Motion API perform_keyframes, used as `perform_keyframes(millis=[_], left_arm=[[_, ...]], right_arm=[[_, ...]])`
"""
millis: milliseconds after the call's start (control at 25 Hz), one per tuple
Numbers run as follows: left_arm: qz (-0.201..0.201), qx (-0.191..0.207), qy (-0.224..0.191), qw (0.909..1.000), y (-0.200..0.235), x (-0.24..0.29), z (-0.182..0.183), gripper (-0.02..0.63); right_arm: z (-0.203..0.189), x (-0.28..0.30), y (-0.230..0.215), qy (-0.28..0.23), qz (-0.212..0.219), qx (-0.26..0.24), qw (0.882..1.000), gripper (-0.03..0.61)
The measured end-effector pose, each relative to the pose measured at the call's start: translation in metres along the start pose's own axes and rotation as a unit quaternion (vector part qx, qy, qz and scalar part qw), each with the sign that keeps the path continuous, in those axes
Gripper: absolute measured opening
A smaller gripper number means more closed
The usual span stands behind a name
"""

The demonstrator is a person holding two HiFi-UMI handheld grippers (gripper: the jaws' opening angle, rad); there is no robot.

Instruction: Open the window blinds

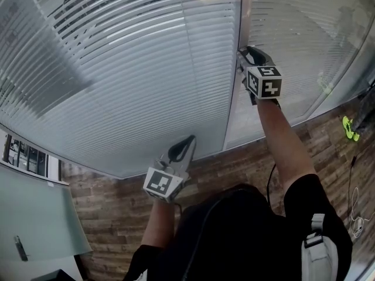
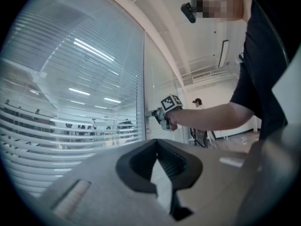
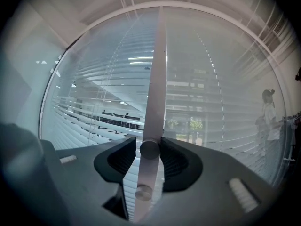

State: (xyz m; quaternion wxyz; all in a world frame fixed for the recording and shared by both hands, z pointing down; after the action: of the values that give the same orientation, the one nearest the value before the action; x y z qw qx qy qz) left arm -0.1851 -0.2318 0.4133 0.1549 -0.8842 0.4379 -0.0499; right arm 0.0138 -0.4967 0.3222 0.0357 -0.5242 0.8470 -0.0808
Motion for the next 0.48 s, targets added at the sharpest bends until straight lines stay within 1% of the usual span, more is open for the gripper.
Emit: perform_keyframes(millis=[80, 200, 280, 360, 480], left_arm=[[0.001, 0.004, -0.002, 1.0, 0.001, -0.001, -0.004, 0.005], [0.0, 0.006, -0.001, 1.0, 0.001, -0.001, -0.004, 0.005], [-0.001, 0.002, 0.001, 1.0, 0.001, 0.0, -0.001, 0.005], [0.0, 0.006, -0.008, 0.9999, 0.001, 0.001, -0.001, 0.005], [-0.007, 0.007, -0.016, 0.9998, -0.001, 0.007, 0.004, 0.005]], right_arm=[[-0.001, -0.001, 0.001, 0.0, 0.006, 0.001, 1.0, 0.175], [-0.003, -0.005, 0.001, -0.005, 0.01, 0.002, 1.0, 0.176], [-0.003, -0.01, 0.001, -0.01, 0.01, -0.01, 1.0, 0.176], [-0.002, -0.017, 0.001, -0.015, 0.014, -0.025, 0.999, 0.176], [-0.002, -0.033, 0.005, -0.024, 0.03, -0.041, 0.998, 0.147]])
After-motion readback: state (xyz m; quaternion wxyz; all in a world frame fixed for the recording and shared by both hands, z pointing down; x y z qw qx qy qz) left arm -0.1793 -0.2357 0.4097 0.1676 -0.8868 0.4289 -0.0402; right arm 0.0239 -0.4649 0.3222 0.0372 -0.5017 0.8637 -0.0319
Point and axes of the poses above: the fingertips, and each gripper's own axes: x forward along the fingers, y to its left, z out of its top, the point moved 4 cm from there along -x, backward along the fingers, and after that the axes turned 15 degrees about x, right-handed, at the moved point
